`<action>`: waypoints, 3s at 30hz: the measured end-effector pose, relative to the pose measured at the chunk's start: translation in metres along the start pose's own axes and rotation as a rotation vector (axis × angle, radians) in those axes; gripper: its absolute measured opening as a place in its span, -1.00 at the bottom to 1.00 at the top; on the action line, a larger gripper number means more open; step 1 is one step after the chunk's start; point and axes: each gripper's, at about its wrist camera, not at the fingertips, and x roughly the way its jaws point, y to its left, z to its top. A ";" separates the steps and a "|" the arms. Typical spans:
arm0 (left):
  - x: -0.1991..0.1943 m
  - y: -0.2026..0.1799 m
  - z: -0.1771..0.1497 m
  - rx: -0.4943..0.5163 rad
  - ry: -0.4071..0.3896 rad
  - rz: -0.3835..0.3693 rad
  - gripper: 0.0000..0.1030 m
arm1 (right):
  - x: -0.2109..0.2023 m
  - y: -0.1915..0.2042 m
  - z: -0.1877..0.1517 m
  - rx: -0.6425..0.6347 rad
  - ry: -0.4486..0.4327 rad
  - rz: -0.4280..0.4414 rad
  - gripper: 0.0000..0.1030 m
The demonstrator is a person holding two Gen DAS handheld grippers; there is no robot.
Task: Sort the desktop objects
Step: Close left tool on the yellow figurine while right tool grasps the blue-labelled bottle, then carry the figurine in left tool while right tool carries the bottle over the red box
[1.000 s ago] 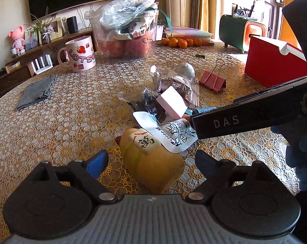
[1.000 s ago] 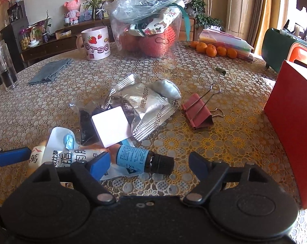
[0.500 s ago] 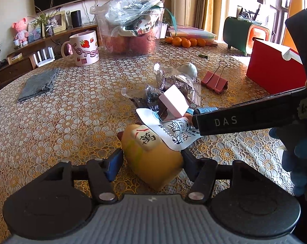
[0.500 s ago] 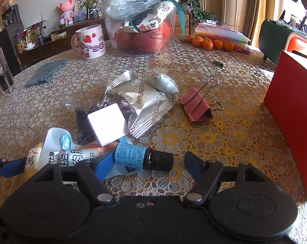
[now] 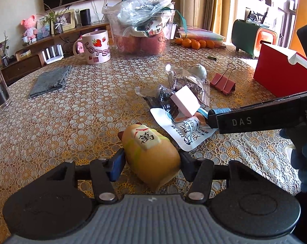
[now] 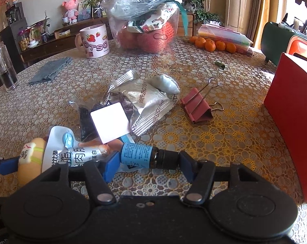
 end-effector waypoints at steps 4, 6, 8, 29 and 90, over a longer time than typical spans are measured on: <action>-0.007 0.004 -0.001 -0.013 0.000 0.011 0.07 | -0.003 -0.005 -0.002 0.004 0.002 -0.005 0.21; -0.012 0.007 -0.001 -0.024 -0.005 0.016 0.07 | -0.005 -0.008 -0.004 0.007 0.003 -0.009 0.21; -0.016 0.010 0.000 -0.038 -0.009 0.021 0.07 | -0.007 -0.012 -0.005 0.010 0.006 -0.014 0.21; -0.052 -0.014 0.009 -0.030 -0.046 0.004 0.07 | -0.045 -0.053 -0.024 0.055 -0.022 -0.020 0.21; -0.002 -0.310 0.148 0.358 -0.085 -0.335 0.07 | -0.149 -0.306 0.016 0.225 -0.177 -0.182 0.21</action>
